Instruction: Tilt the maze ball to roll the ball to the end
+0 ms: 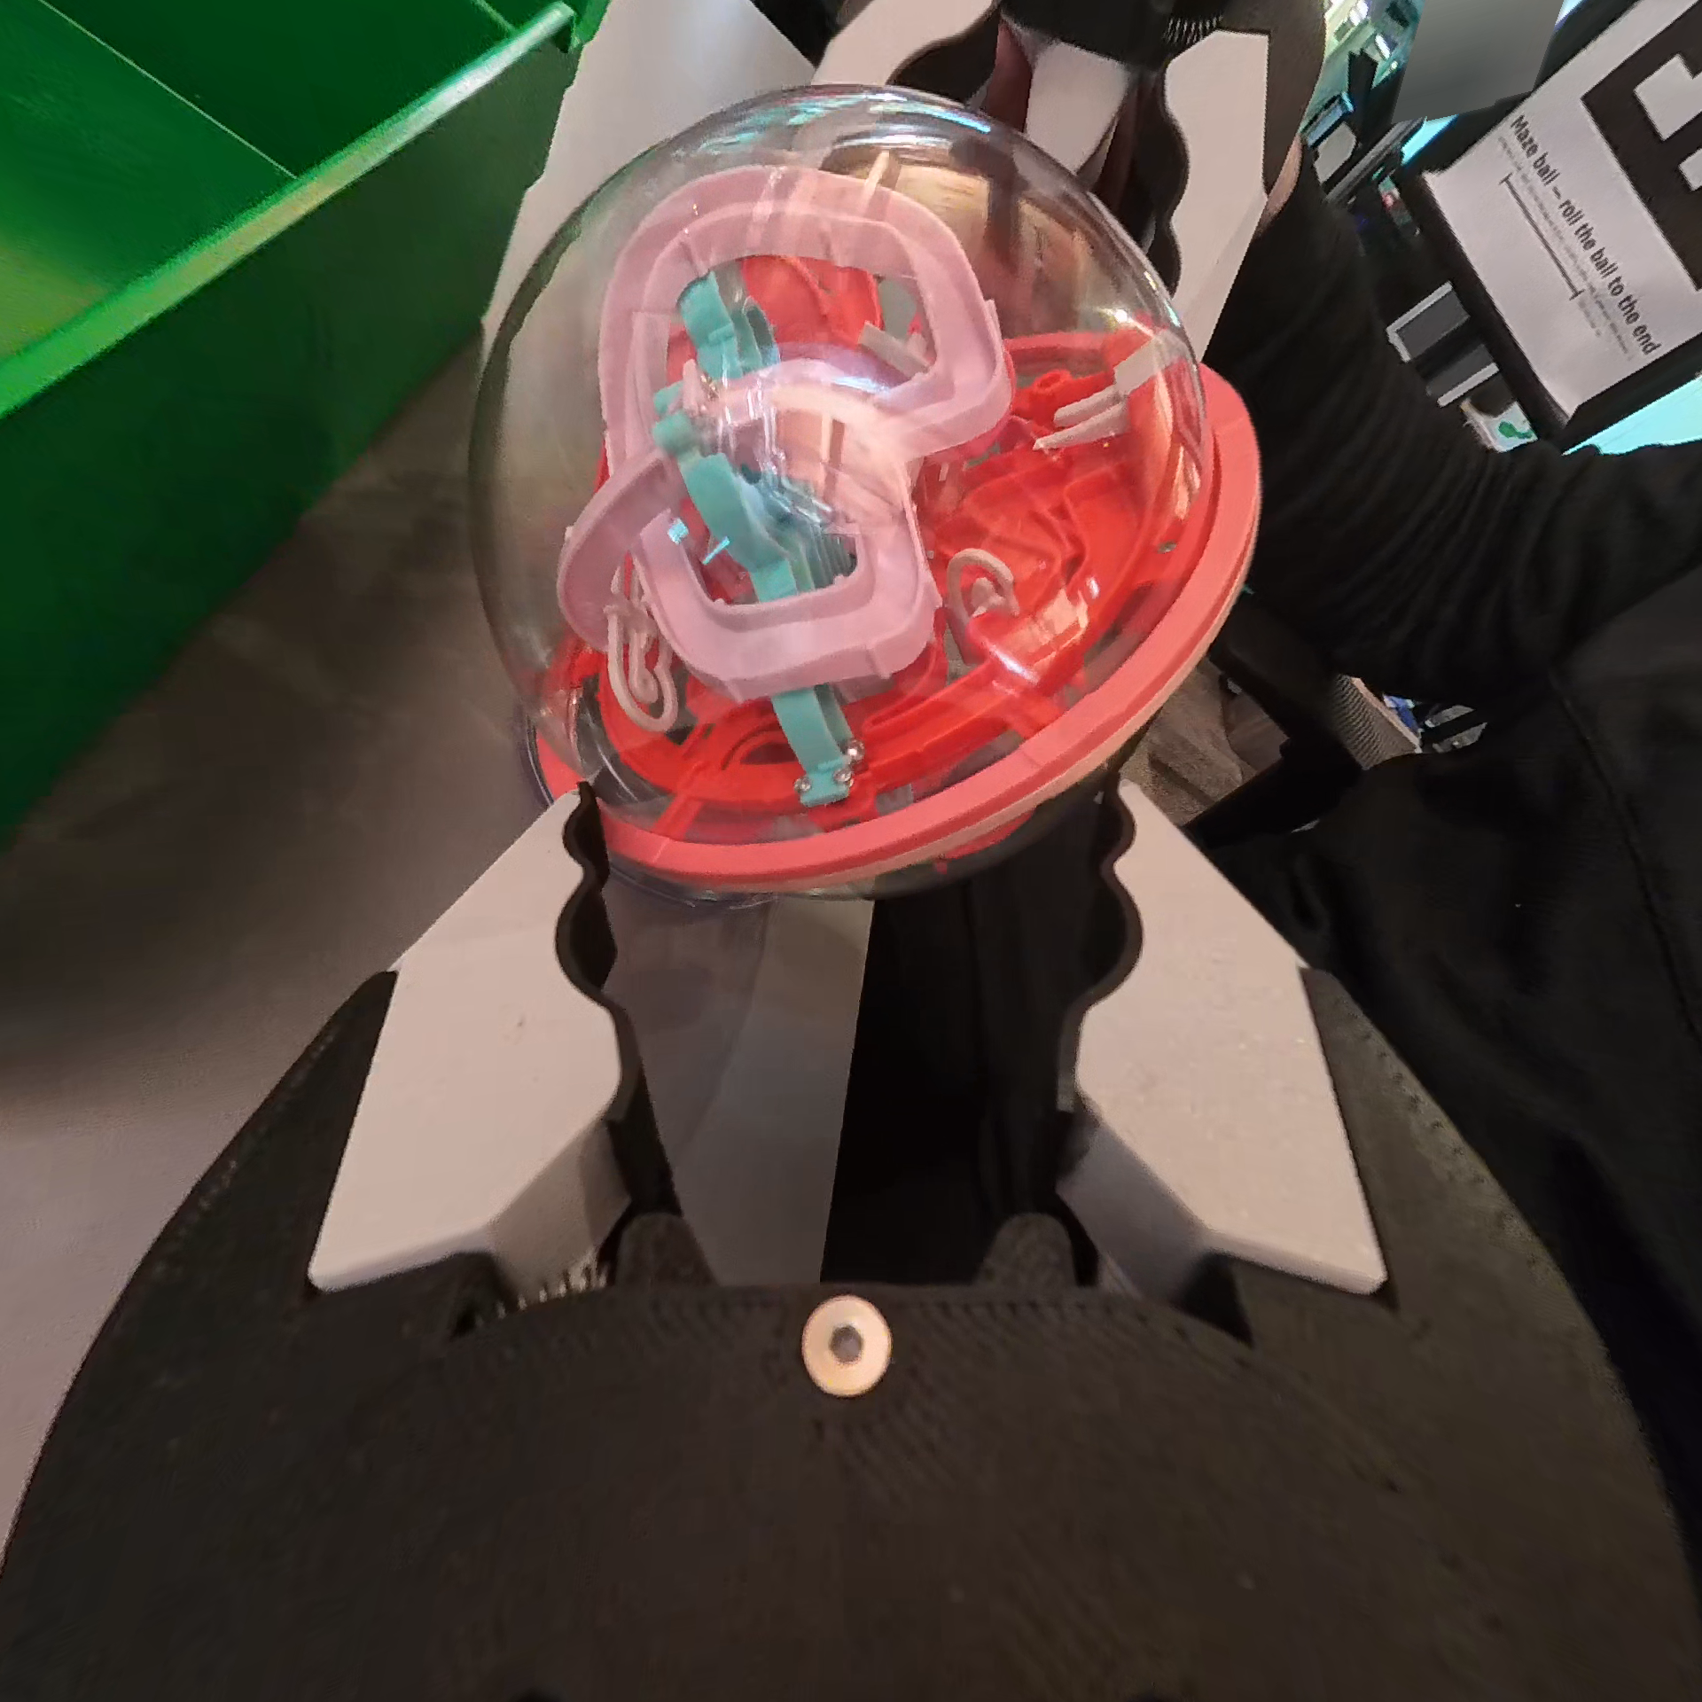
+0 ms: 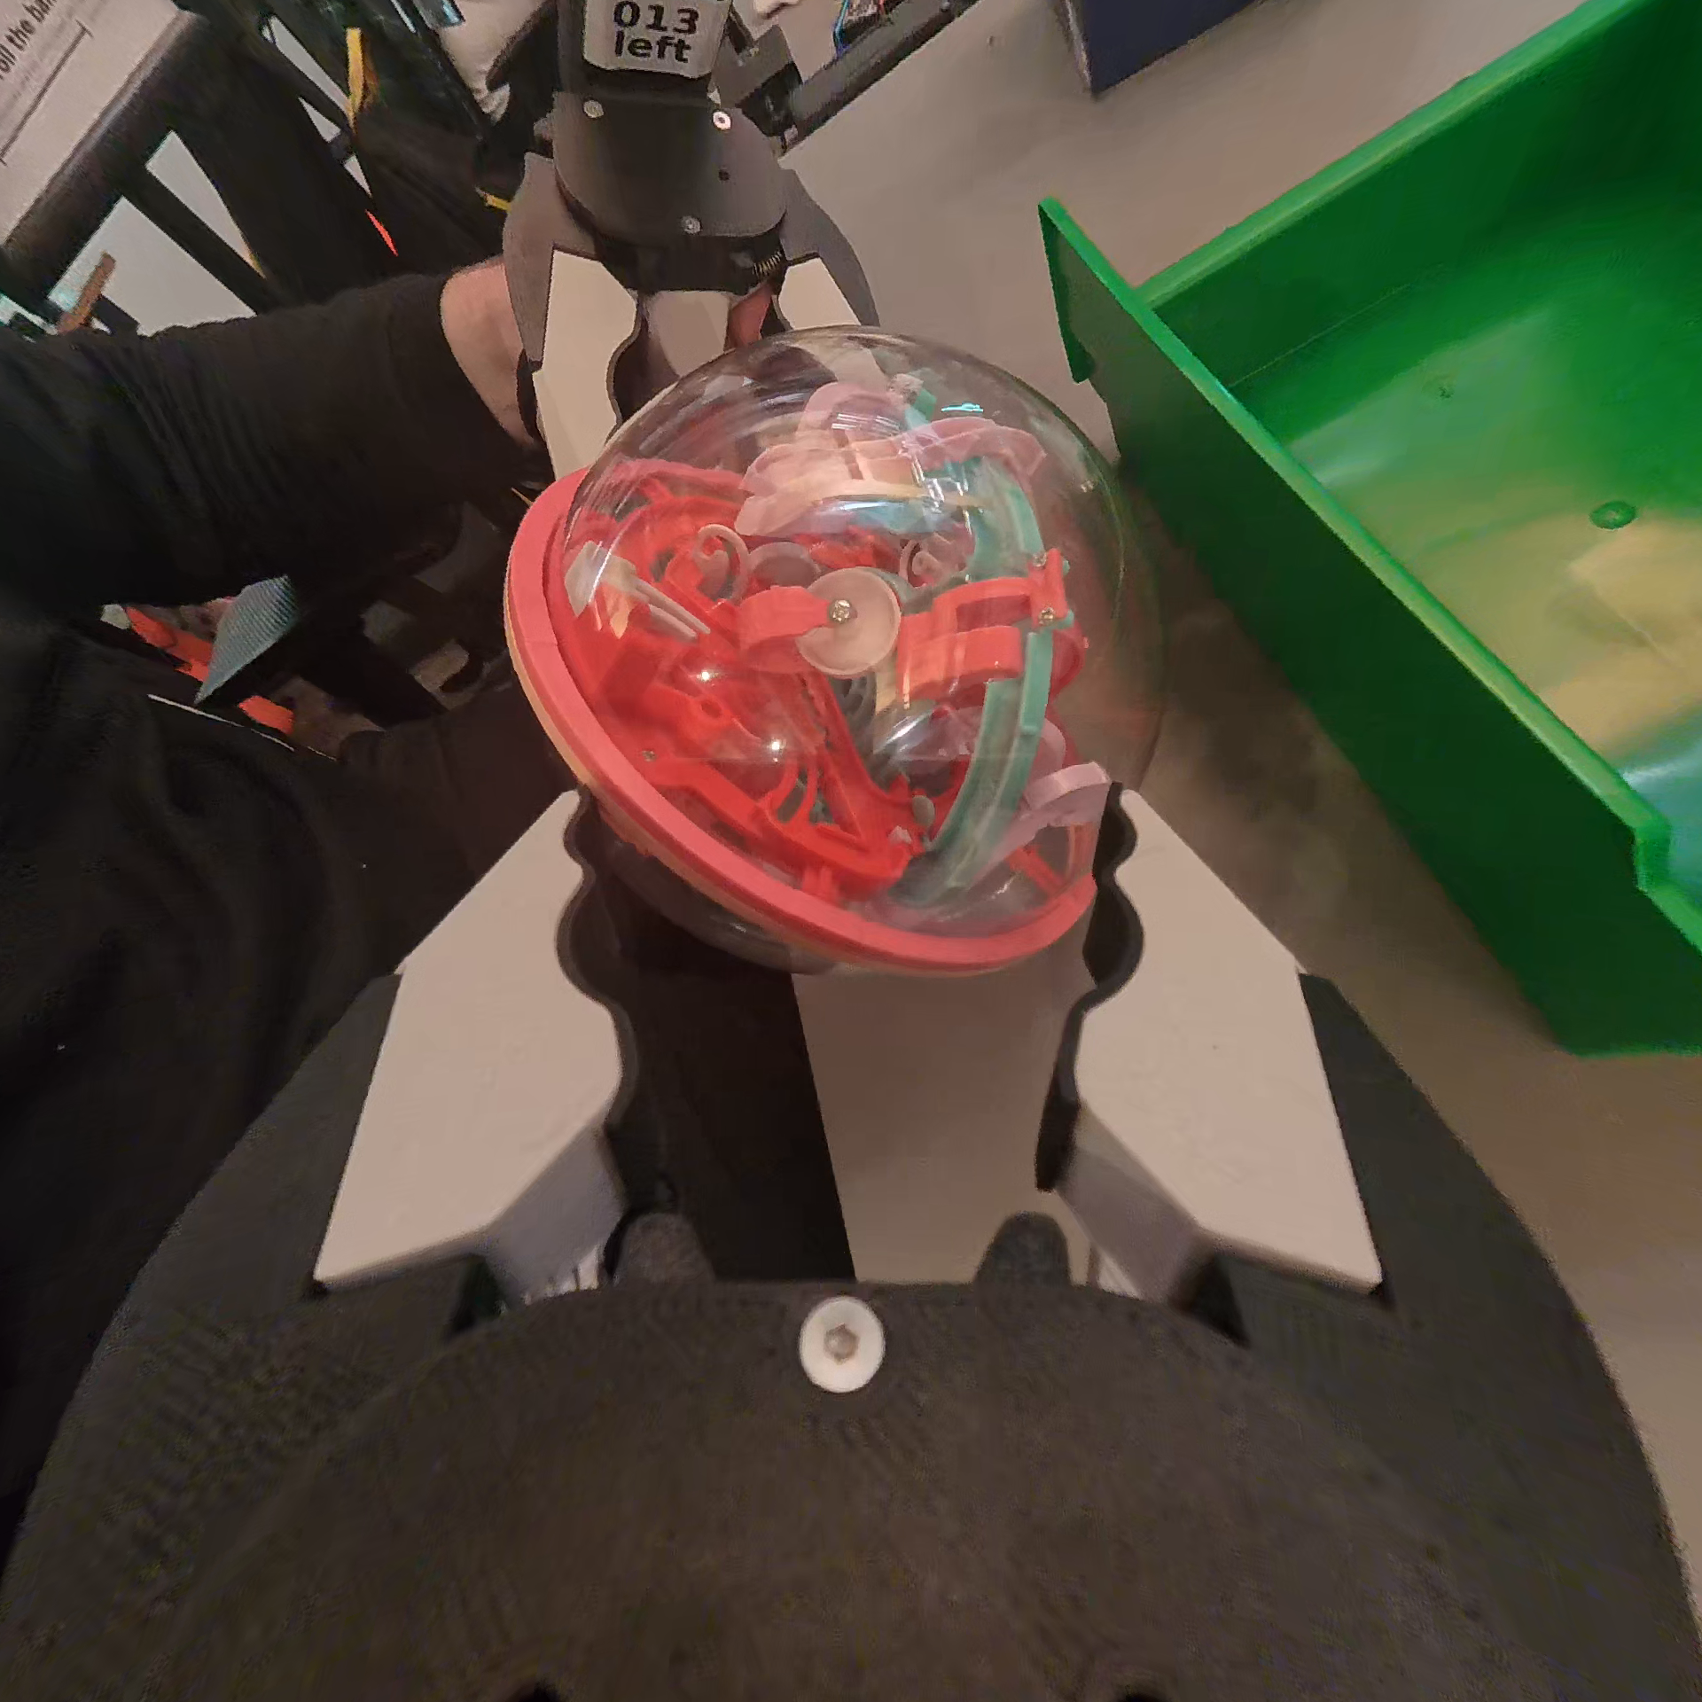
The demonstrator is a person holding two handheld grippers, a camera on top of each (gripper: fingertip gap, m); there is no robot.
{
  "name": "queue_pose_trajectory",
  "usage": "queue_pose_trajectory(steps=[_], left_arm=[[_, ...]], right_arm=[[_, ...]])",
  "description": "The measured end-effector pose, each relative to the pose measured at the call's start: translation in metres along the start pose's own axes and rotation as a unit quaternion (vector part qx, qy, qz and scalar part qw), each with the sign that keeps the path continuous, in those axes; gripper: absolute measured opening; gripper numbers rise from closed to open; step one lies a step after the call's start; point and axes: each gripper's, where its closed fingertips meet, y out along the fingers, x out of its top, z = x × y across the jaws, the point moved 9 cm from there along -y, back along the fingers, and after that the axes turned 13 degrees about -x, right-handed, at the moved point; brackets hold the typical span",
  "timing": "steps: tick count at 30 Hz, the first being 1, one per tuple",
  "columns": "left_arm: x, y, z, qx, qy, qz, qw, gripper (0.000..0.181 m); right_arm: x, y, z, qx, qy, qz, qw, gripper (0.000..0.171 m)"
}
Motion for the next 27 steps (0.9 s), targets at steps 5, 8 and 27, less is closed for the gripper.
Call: queue_pose_trajectory(steps=[5, 8, 27], left_arm=[[0.002, 0.003, 0.001, -0.014, -0.012, 0.005, 1.0, 0.101], [0.001, 0.009, -0.001, -0.005, 0.0, 0.028, 1.0, 0.101], [0.0, 0.027, -0.009, 0.031, 0.03, 0.069, 0.997, 0.105]], right_arm=[[-0.001, -0.004, -0.005, 0.014, 0.028, 0.001, 1.0, 0.105], [0.001, -0.007, -0.004, 0.012, 0.02, -0.003, 1.0, 0.105], [0.003, -0.015, 0.004, -0.005, 0.0, 0.003, 1.0, 0.106]])
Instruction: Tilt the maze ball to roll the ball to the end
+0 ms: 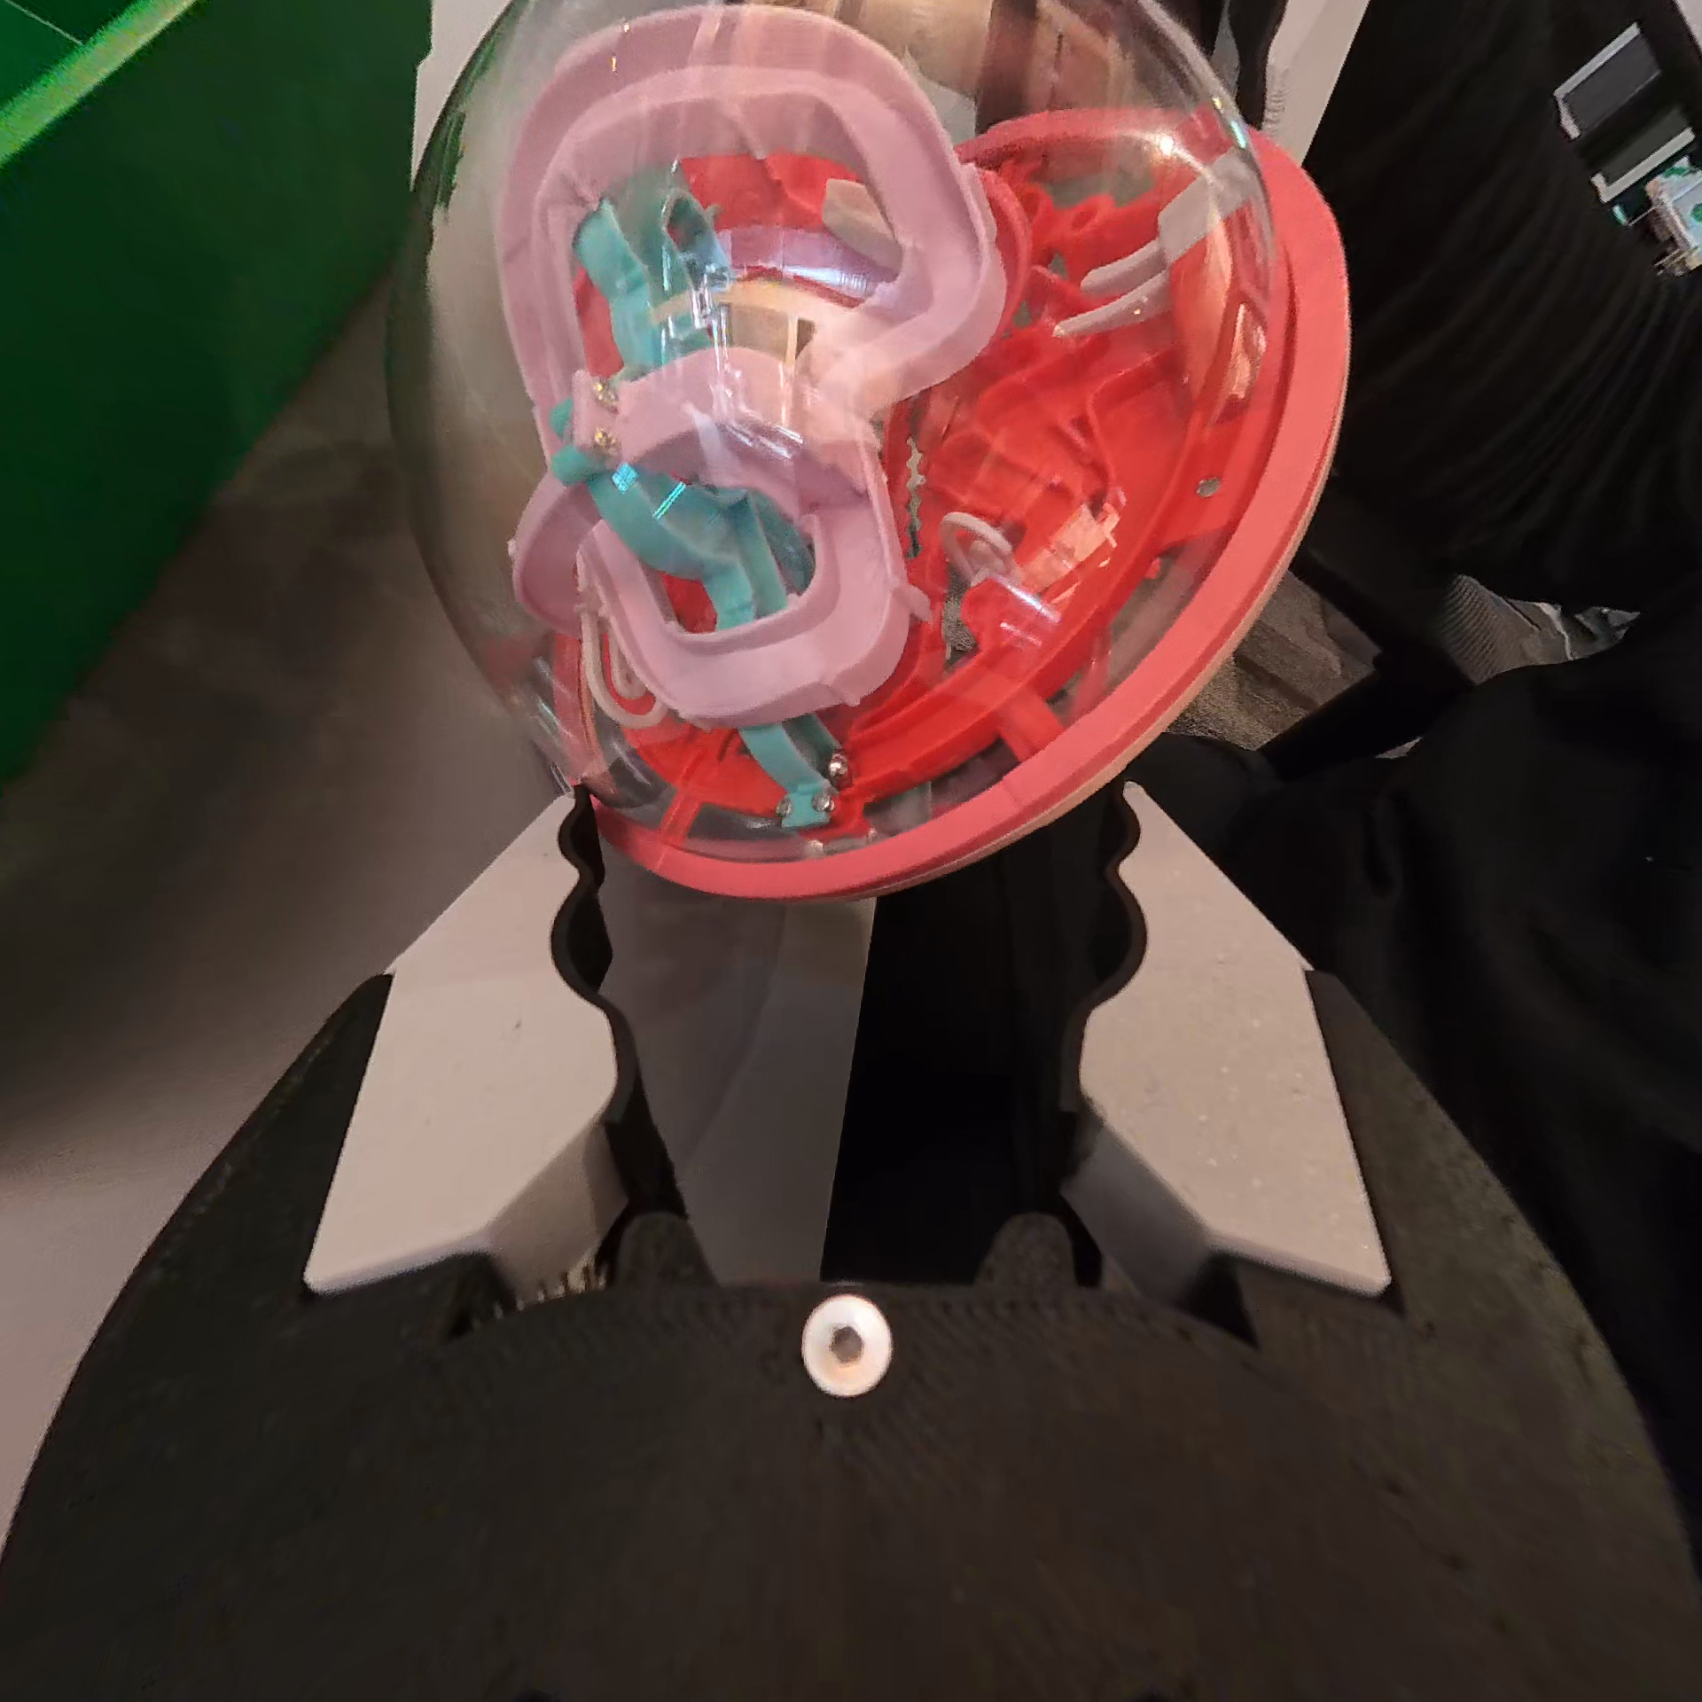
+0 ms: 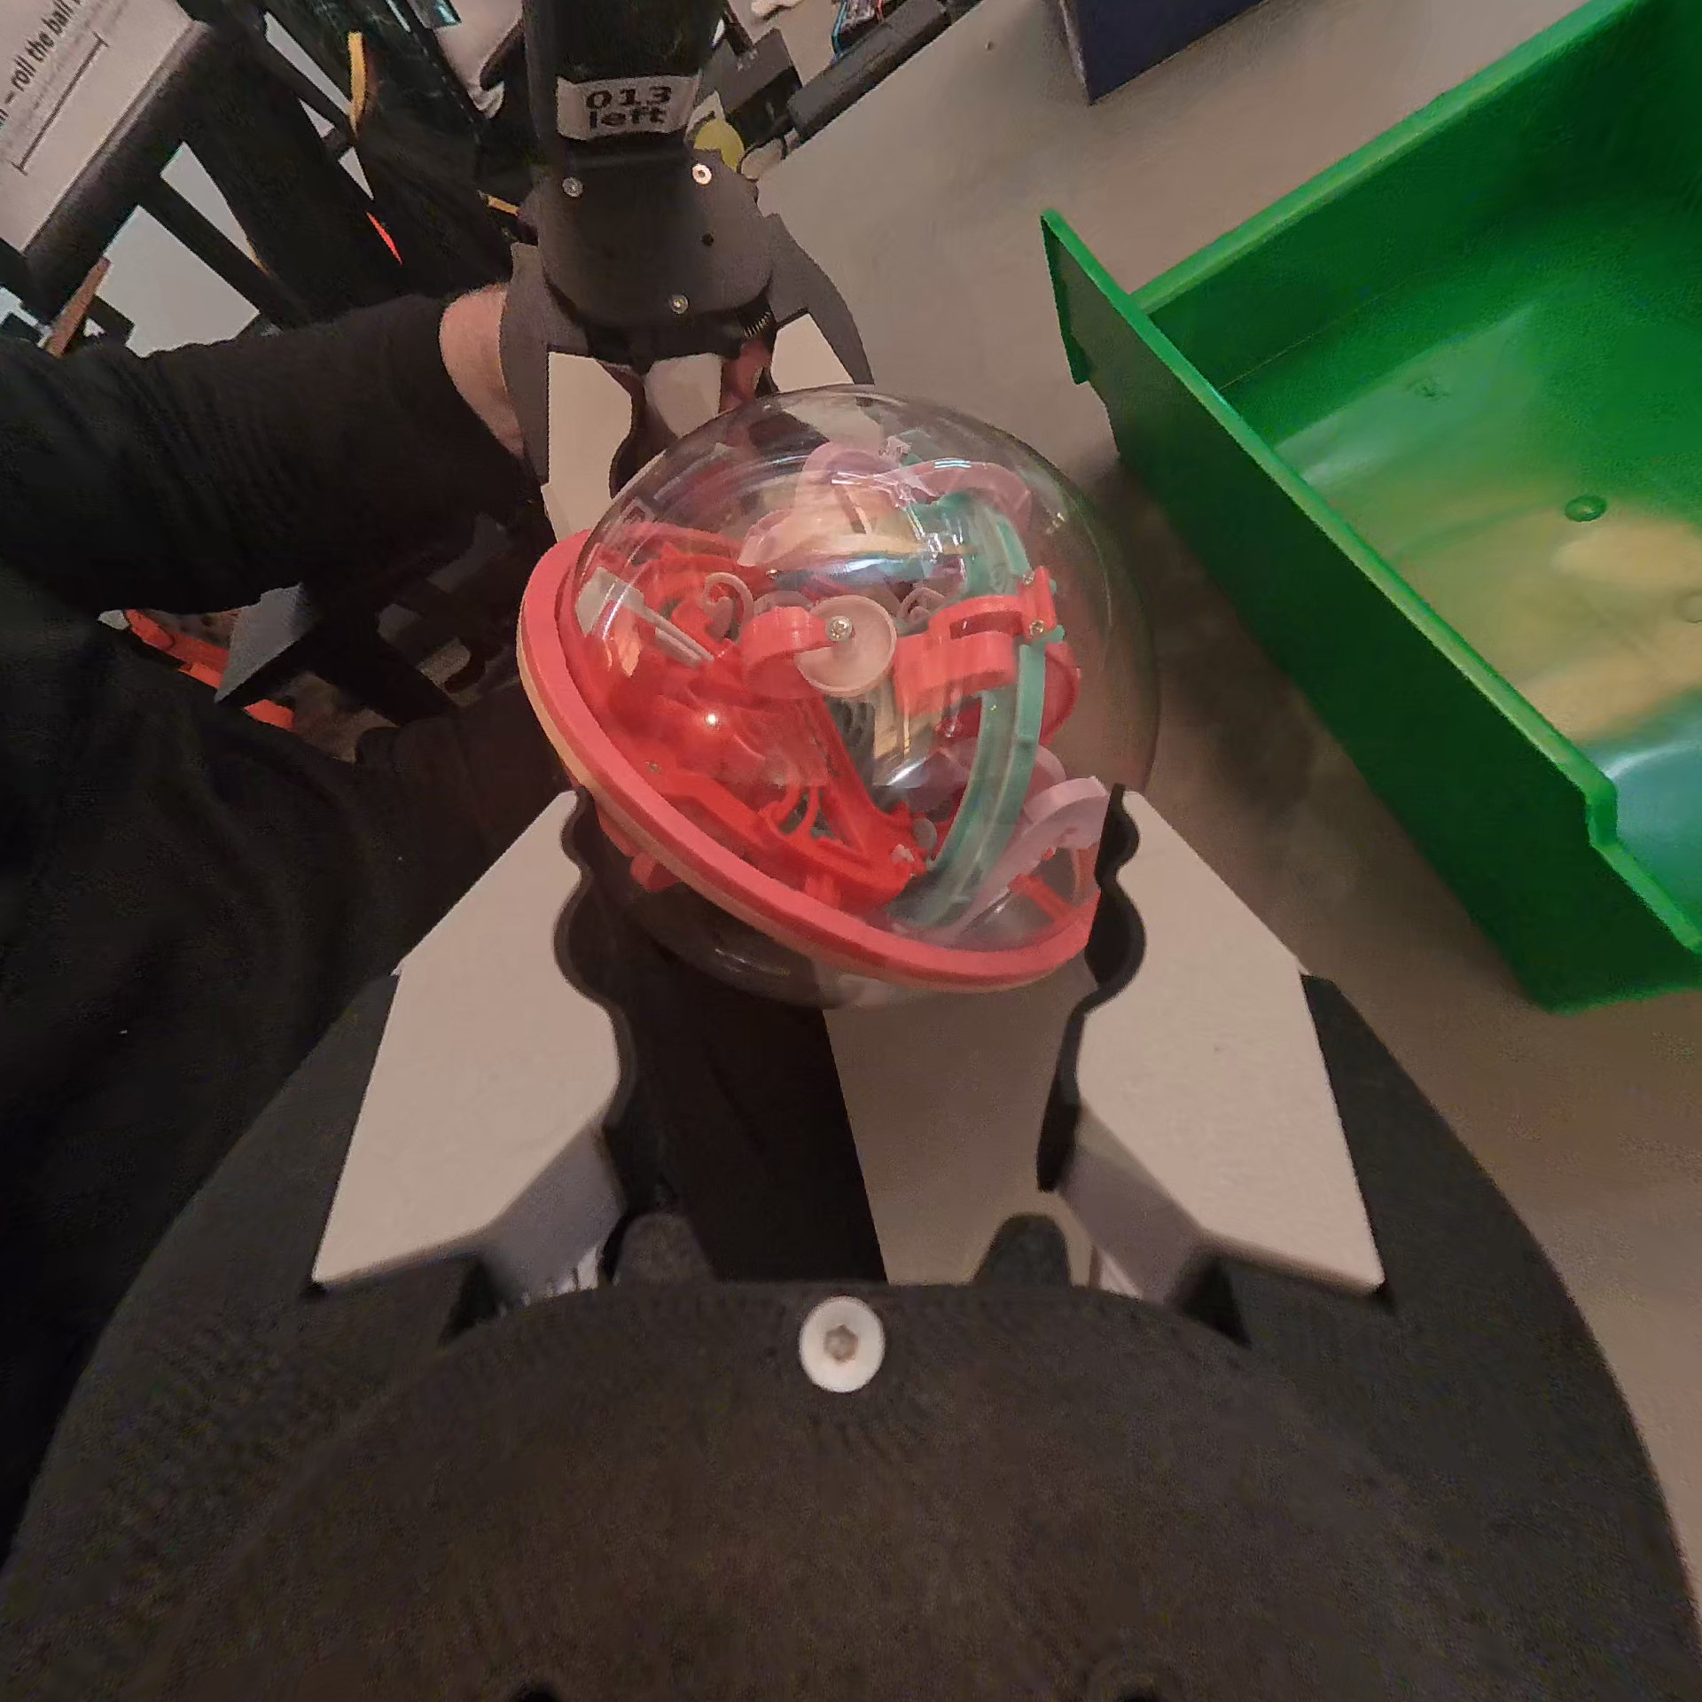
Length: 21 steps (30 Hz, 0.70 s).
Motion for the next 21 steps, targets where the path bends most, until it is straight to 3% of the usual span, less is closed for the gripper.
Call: queue_pose_trajectory(steps=[21], left_arm=[[0.0, 0.012, -0.01, -0.022, -0.032, 0.039, 0.998, 0.103]], right_arm=[[-0.005, -0.005, 0.001, 0.025, 0.056, 0.01, 0.998, 0.106]])
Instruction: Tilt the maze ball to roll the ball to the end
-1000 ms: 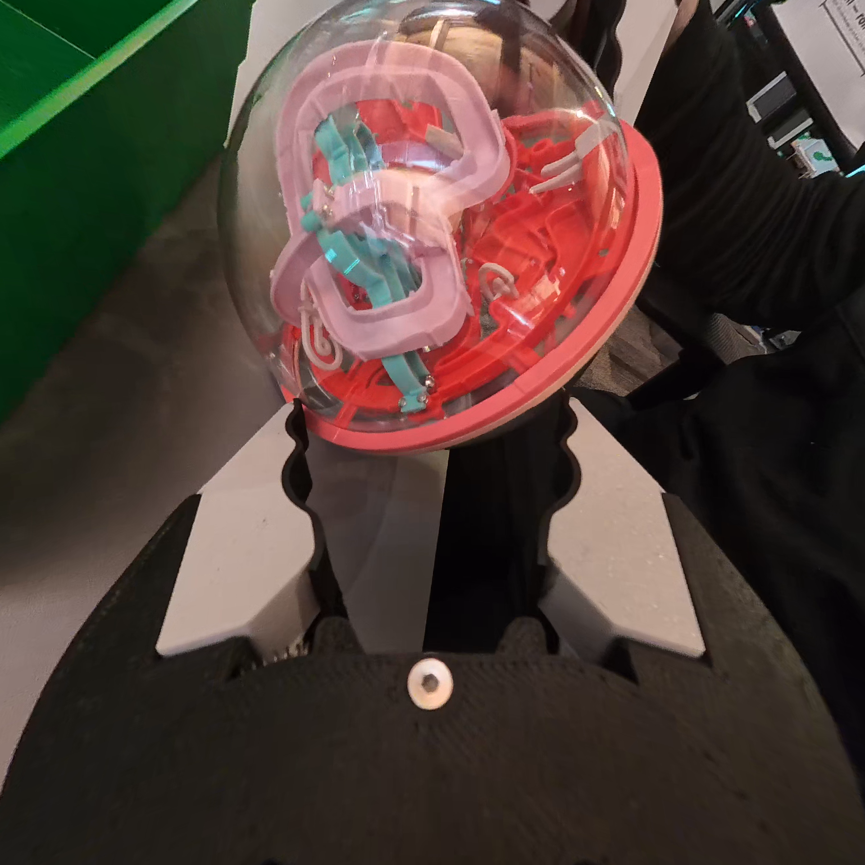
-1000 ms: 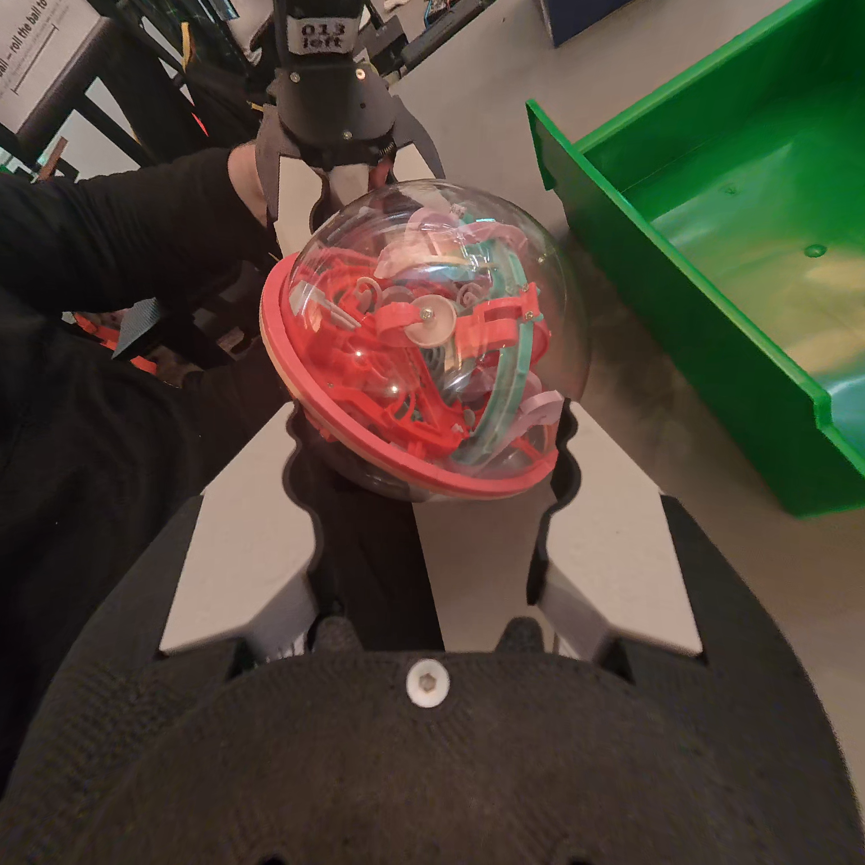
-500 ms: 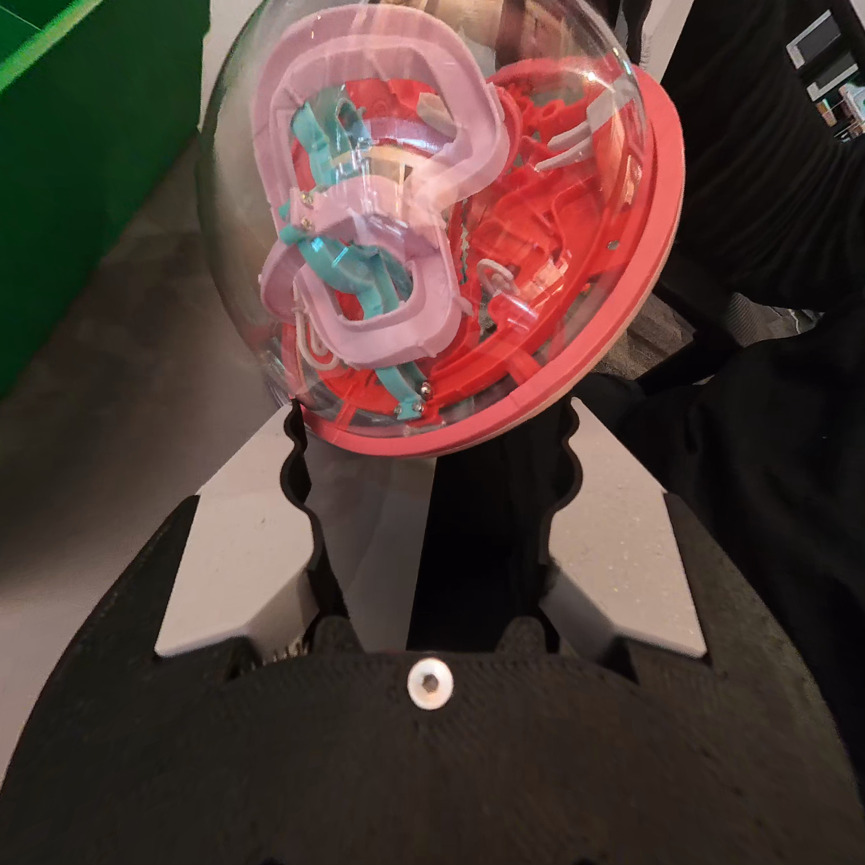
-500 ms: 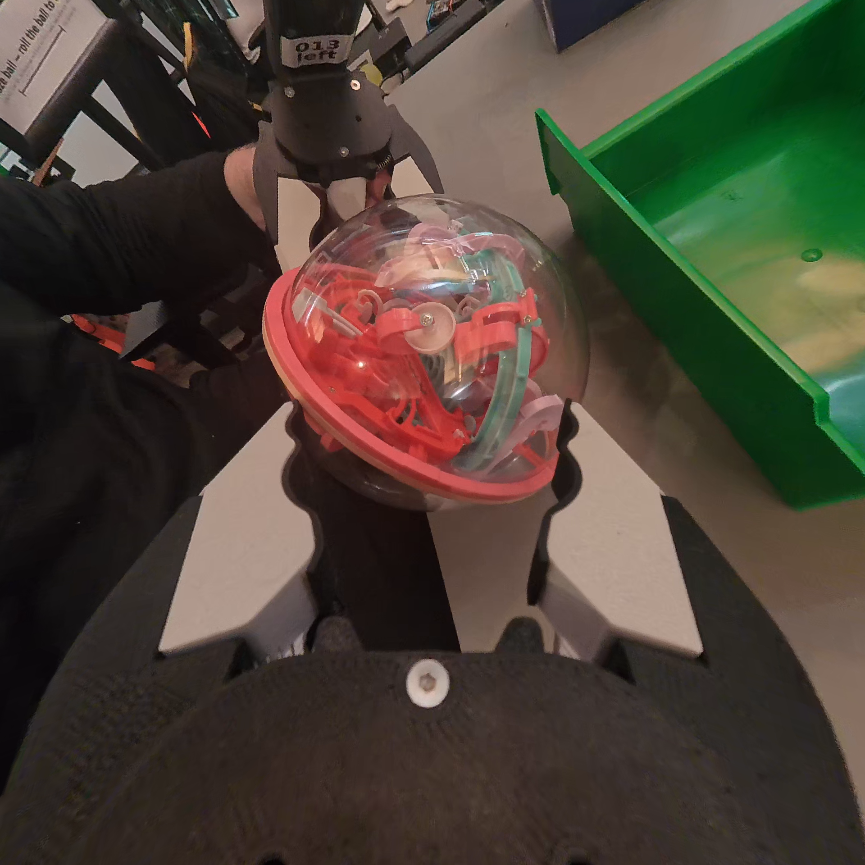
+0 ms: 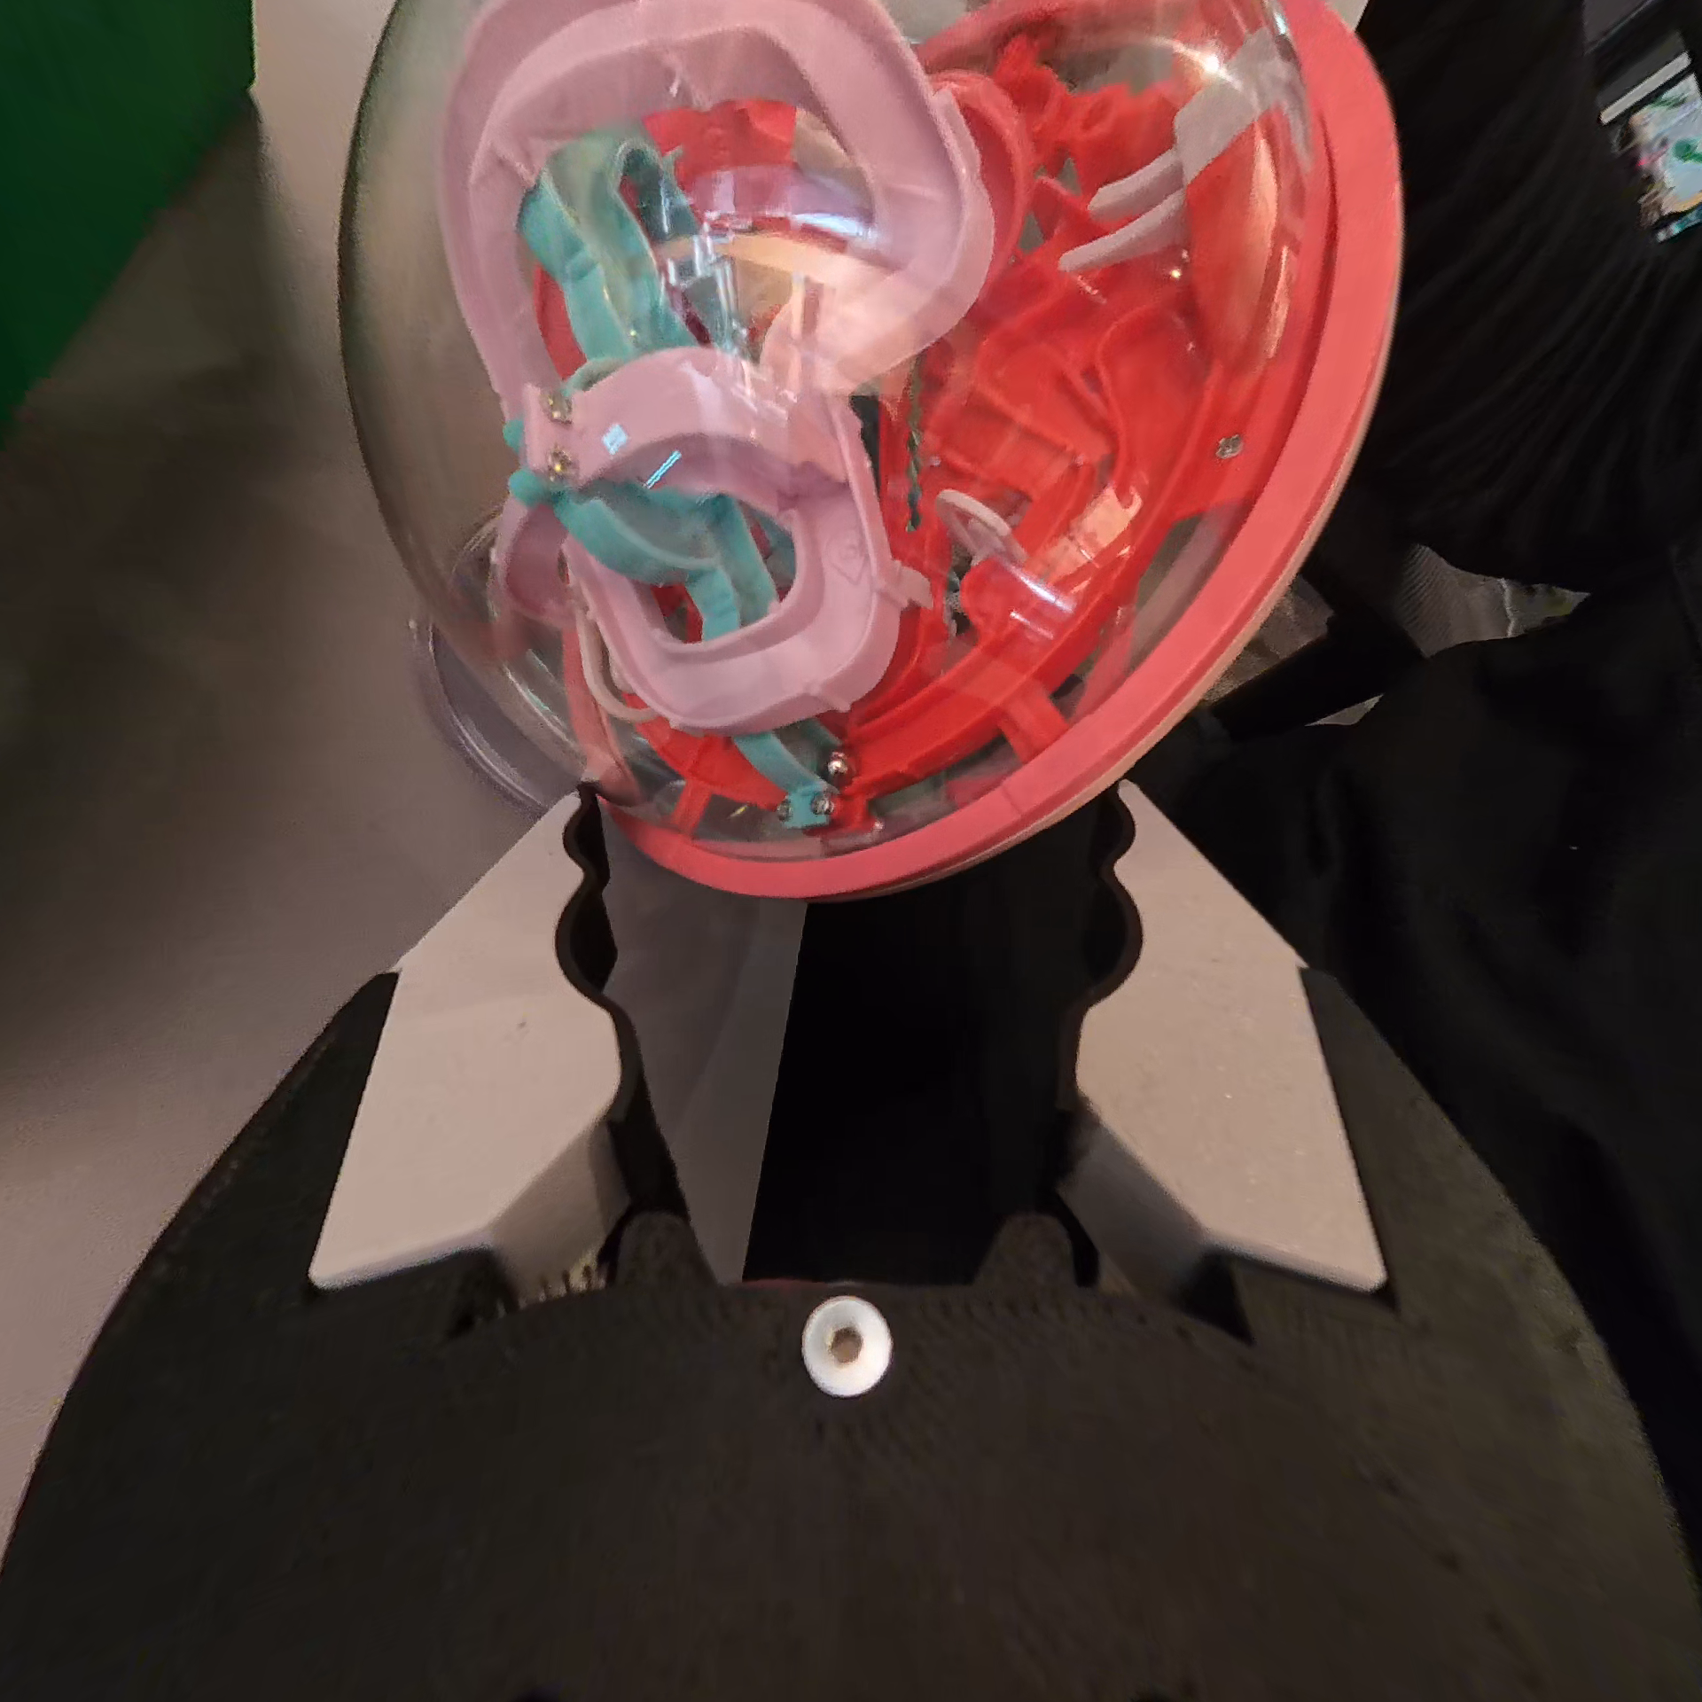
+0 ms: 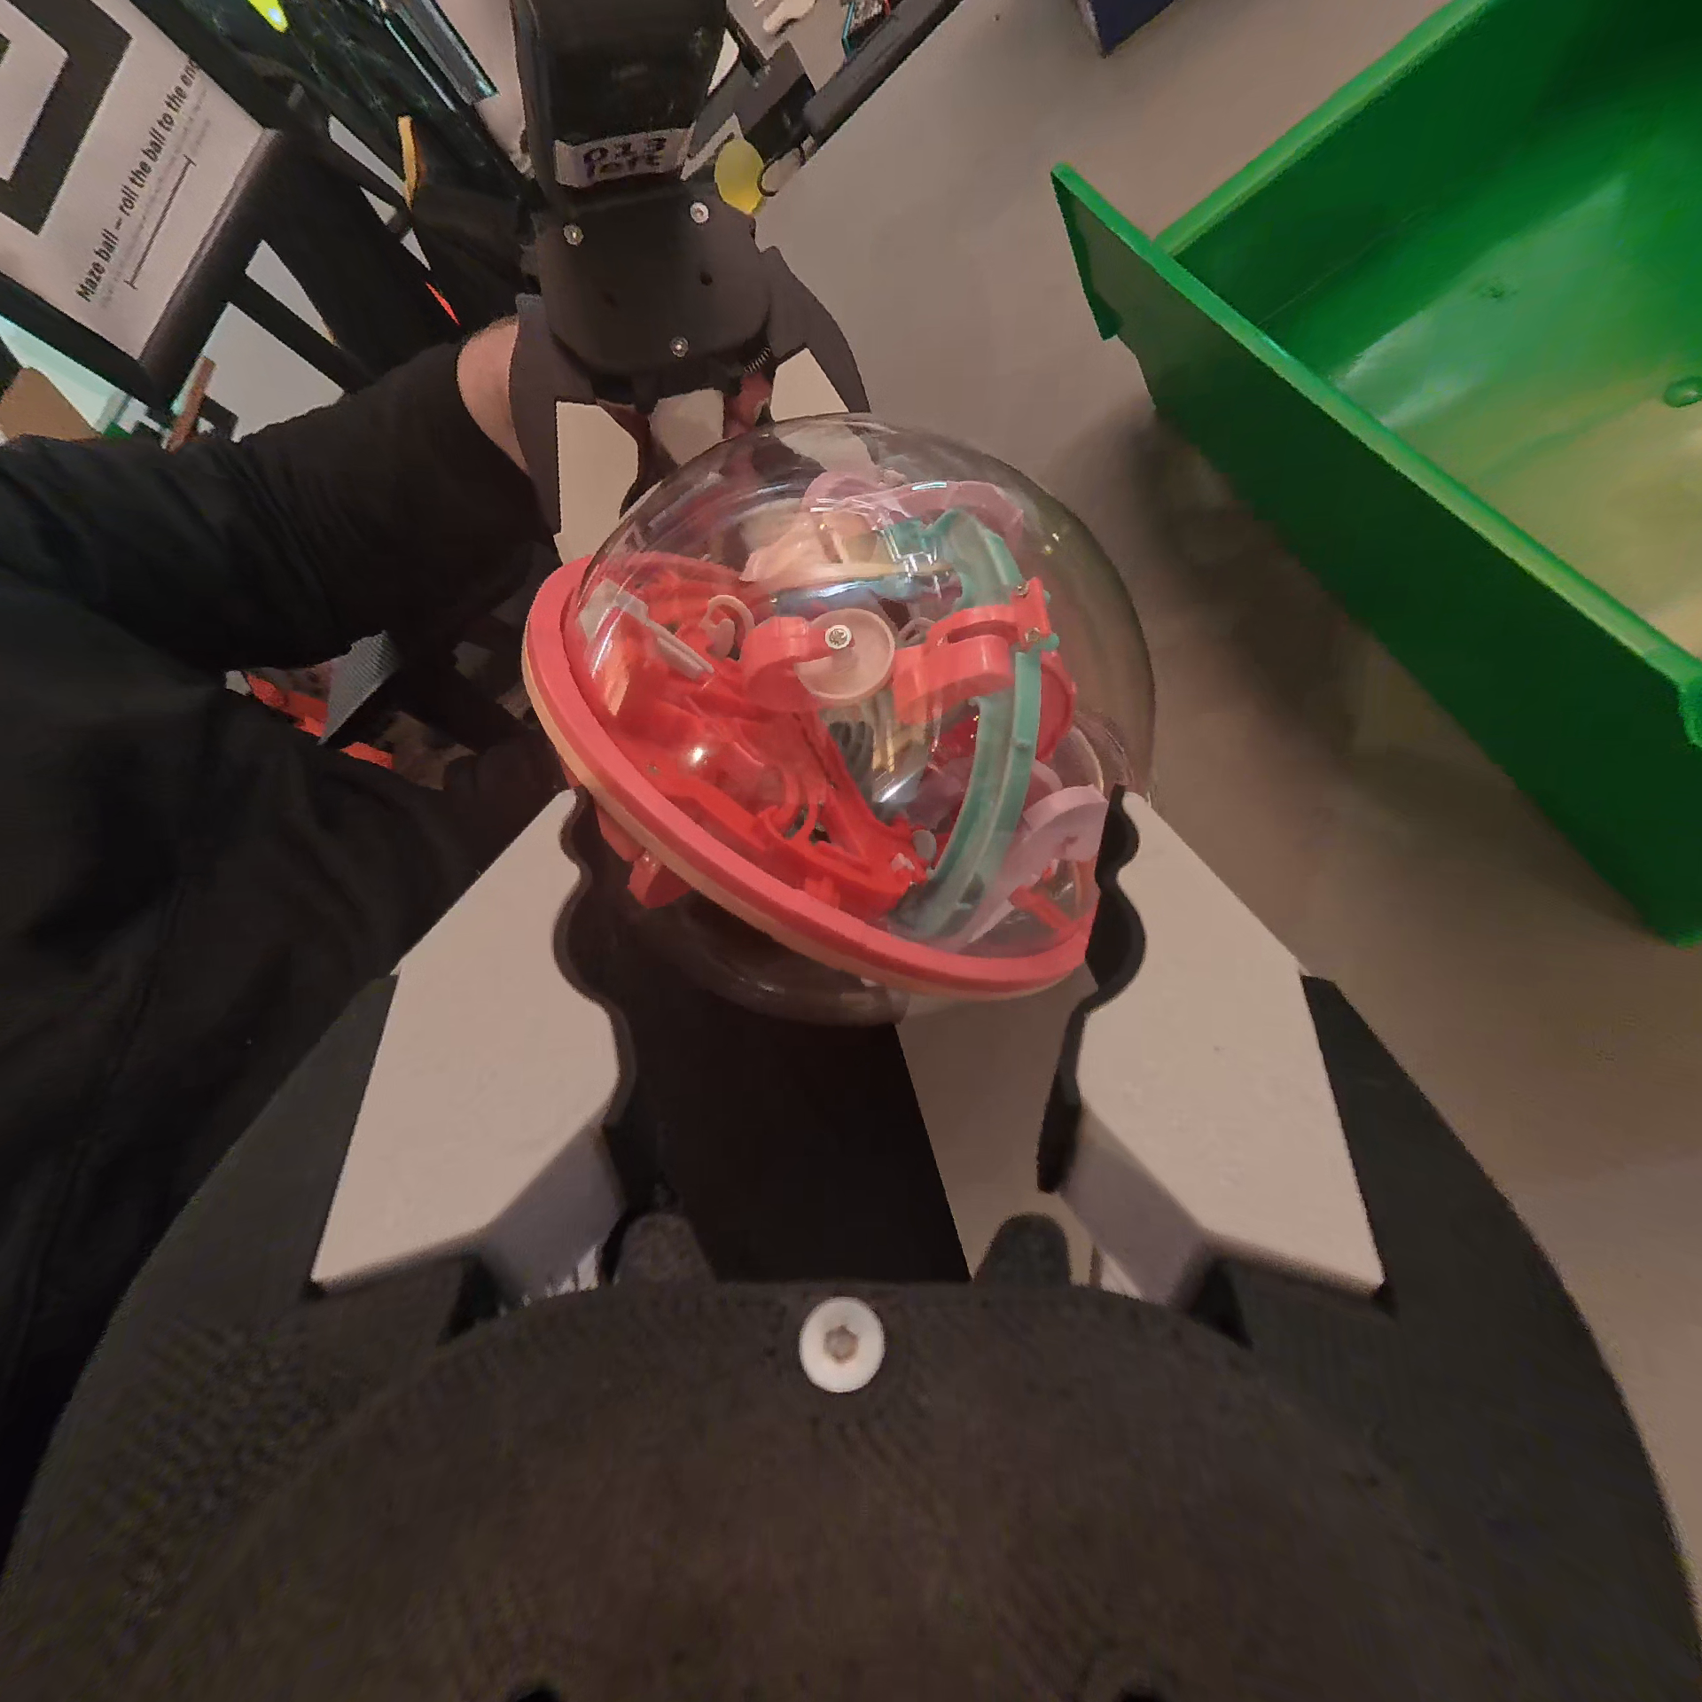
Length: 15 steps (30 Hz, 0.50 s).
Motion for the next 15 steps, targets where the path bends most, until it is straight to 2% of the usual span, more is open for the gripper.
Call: queue_pose_trajectory(steps=[15], left_arm=[[-0.0002, -0.0057, 0.0051, -0.003, 0.003, -0.024, 1.0, 0.1]], right_arm=[[-0.002, 0.0017, -0.0071, 0.009, 0.009, -0.011, 1.0, 0.106]])
